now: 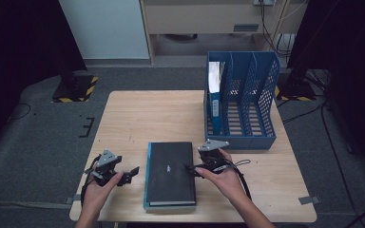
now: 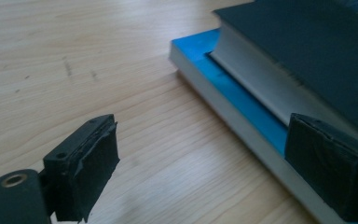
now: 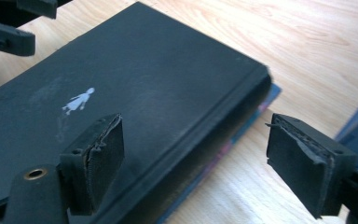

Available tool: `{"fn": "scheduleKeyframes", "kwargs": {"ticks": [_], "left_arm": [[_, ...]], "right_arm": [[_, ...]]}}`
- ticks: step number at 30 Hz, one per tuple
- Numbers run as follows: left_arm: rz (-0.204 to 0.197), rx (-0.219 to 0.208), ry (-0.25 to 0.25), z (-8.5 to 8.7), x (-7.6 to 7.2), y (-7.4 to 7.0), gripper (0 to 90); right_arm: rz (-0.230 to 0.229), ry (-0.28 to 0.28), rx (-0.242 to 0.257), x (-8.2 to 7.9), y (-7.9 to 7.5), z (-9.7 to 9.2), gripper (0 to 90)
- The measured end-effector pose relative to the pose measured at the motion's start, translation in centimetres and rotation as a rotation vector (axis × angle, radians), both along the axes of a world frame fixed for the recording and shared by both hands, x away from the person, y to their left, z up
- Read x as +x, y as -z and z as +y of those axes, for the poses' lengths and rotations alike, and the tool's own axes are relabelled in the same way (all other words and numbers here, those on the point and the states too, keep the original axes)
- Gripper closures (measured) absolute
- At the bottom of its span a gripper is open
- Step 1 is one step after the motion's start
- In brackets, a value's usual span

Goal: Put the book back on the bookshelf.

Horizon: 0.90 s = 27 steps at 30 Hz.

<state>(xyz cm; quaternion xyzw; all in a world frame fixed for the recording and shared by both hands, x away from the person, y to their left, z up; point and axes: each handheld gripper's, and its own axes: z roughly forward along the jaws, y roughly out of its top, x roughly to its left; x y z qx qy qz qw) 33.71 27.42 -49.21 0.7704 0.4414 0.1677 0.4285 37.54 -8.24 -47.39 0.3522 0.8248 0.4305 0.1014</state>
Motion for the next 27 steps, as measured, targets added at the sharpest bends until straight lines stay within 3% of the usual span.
{"fn": "scheduleKeyframes", "kwargs": {"ticks": [6, 12, 17, 18, 21, 22, 25, 27], "left_arm": [[0.011, 0.008, 0.075, -2.2, -0.1, -0.2, 9.9], [0.037, -0.033, 0.081, -2.7, -0.1, -0.7, 12.0], [0.063, -0.073, 0.115, -3.1, -0.1, -1.1, 12.1], [0.074, -0.052, 0.136, -3.6, 0.0, -1.1, 12.1], [0.087, -0.048, 0.151, -4.1, 0.2, -1.0, 12.1], [0.096, -0.025, 0.167, -4.5, 0.5, -1.0, 12.0], [0.108, -0.021, 0.187, -4.8, 0.7, -1.2, 11.8], [0.116, 0.013, 0.202, -5.3, 1.1, -1.4, 11.3]], "right_arm": [[0.034, -0.032, 0.004, 0.0, 0.7, 0.6, 13.9], [0.042, -0.054, -0.004, -0.3, 0.6, 0.6, 10.2], [0.048, -0.084, -0.014, -0.6, 0.7, 1.1, 8.6], [0.045, -0.094, -0.016, -0.6, 0.7, 1.3, 8.0], [0.051, -0.092, -0.012, -0.5, 0.8, 1.5, 6.5], [0.059, -0.091, -0.01, -0.5, 0.8, 1.5, 6.1], [0.06, -0.09, -0.008, -0.4, 0.9, 1.5, 5.8], [0.069, -0.084, -0.005, -0.3, 0.9, 1.5, 5.0]]}}
